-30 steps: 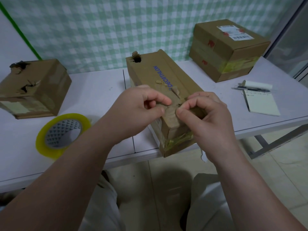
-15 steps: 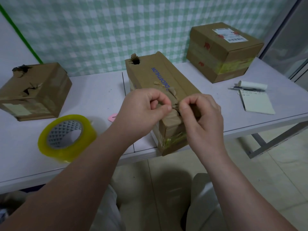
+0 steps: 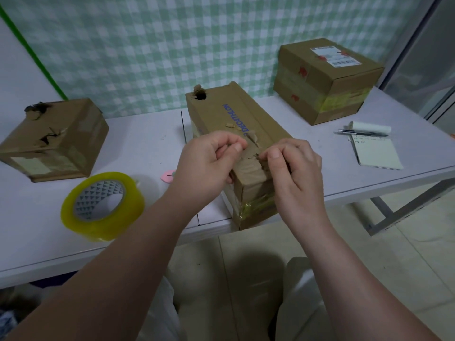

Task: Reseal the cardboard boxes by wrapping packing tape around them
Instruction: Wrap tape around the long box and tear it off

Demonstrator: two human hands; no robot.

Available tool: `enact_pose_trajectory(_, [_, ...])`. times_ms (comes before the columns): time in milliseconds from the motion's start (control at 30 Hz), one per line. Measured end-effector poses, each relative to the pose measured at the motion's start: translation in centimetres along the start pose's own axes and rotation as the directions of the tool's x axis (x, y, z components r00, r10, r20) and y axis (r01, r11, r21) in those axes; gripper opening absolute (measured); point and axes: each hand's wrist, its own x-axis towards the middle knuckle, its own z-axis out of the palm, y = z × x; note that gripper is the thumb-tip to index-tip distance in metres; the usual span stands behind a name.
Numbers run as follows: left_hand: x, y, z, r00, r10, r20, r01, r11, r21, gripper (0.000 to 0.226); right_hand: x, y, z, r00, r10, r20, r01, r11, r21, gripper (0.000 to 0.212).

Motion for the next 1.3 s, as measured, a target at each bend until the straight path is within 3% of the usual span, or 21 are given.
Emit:
enact_pose_trajectory(67, [-0.1,0.0,-0.3,0.999,-0.02,0.034,0.022,0.997,-0.077,0.02,0.0,-0.3,0.0,0.998,0.059,0.018,-0.059,0.998,0.01,0.01])
enact_pose_trajectory(233, [-0.4,-0.6,-0.4,0.996,-0.045,0.078,0.056,0.988,-0.147,0.022,0.6,-0.6,0.4,0.993,0.117,-0.029,-0.118,0.992,-0.038,0.024])
enact_pose_trajectory(467, [-0.4,-0.6,-0.3,0.999,-0.046,0.02,0.048,0.992,-0.113,0.023,0.5,-0.7,0.9,0.993,0.067,-0.092,-0.072,0.996,-0.054,0.016])
enact_pose_trajectory(567, [-0.6,-0.4,-0.5,0.999,-0.044,-0.003,0.044,0.994,-0.105,0.024,0.0,-1.2,0.9,0.996,0.081,-0.032,-0.082,0.994,-0.065,0.032])
enact_pose_trajectory(667, [-1.1,-0.5,-1.7,0.995,-0.077,-0.071,0.069,0.992,-0.11,0.024,-0.9,-1.1,1.4,0.999,-0.031,0.009,0.032,0.977,-0.21,0.065])
enact_pose_trajectory(800, [-1.7,-2.2,-4.8,0.959,-0.123,-0.256,0.145,0.987,0.068,0.017,-1.2,-1.3,2.2,0.998,-0.055,0.025,0.059,0.957,-0.285,0.065])
enact_pose_trajectory(867, [-2.2,-3.5,-6.8,0.942,-0.127,-0.312,0.218,0.936,0.277,0.013,-1.1,-1.7,2.5,0.998,-0.062,-0.009,0.058,0.96,-0.275,0.061])
enact_pose_trajectory(967, [-3.2,-6.0,-9.5,0.93,-0.226,-0.289,0.357,0.74,0.571,0.03,-1.0,-2.1,2.8,0.998,-0.068,-0.02,0.06,0.959,-0.276,0.059])
enact_pose_trajectory(1100, [-4.8,-7.4,-10.6,0.861,-0.461,-0.215,0.437,0.454,0.776,0.07,-1.2,-2.9,2.8,0.998,0.063,0.025,-0.052,0.953,-0.299,0.064])
enact_pose_trajectory(1200, [-5.5,-8.0,-10.5,0.844,-0.511,-0.161,0.429,0.465,0.775,0.072,-1.7,-4.0,2.8,0.999,0.034,-0.008,-0.034,0.954,-0.298,0.064])
enact_pose_trajectory(1300, [-6.1,-8.0,-10.7,0.872,-0.454,-0.181,0.422,0.511,0.749,0.073,-2.2,-4.6,2.8,0.994,-0.071,-0.088,0.049,0.97,-0.24,0.053])
